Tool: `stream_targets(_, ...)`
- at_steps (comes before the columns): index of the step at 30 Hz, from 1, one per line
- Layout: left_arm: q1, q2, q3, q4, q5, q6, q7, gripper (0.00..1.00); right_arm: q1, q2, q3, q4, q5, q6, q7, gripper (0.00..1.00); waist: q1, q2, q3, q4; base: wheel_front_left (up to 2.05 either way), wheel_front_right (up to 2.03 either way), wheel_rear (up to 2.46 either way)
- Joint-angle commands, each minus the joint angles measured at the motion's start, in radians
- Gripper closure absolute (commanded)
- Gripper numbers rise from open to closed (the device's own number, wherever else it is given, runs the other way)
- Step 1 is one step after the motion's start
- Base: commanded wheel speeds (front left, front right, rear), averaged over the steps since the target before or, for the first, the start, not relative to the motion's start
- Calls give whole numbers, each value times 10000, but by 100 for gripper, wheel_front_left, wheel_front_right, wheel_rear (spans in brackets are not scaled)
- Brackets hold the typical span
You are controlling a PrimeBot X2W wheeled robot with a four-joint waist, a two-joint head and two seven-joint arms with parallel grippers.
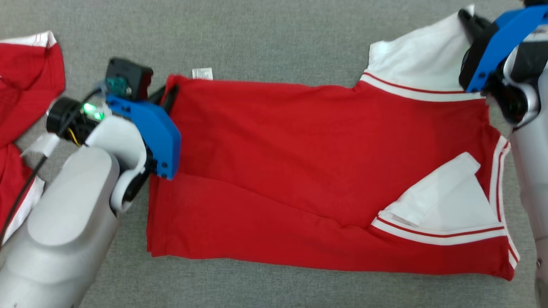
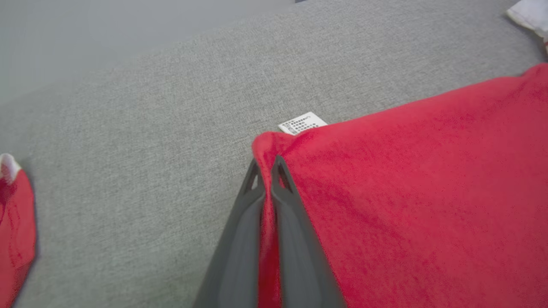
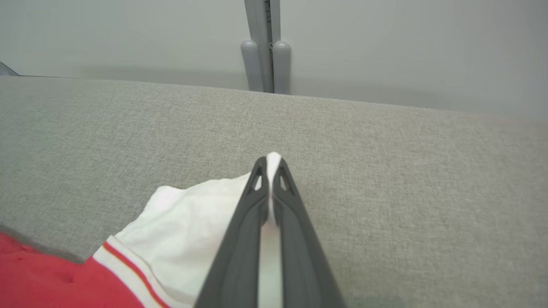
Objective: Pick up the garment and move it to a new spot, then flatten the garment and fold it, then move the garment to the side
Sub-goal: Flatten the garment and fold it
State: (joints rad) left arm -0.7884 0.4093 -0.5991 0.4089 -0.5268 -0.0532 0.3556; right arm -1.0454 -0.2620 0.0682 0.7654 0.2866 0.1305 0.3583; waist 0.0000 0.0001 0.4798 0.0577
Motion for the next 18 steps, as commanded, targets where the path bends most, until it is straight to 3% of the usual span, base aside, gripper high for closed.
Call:
stream_targets(1,322,97,-94,-27,2,-49,-173,100,461,-199,247,-347,420,5,46,100,0,-1,-373,-266,0,0,0)
stream_targets(9,1891,208,-118,-402,-183,108,-1189,100,3177,-1040,1055,-3009,2269,4,624,100,0,-1,-1357,-569,0,0,0)
stream_targets(14,2729,282,-77,-675,-182,253,-2096,100,4888,-1293,780,-4759,2663,5,1093,100,0,-1,-1727,-665,0,0,0)
stream_targets(18,3116,344,-74,-545,-49,452,-2613,100,6088,-1092,256,-5796,2689,5,1516,100,0,-1,-1885,-689,0,0,0)
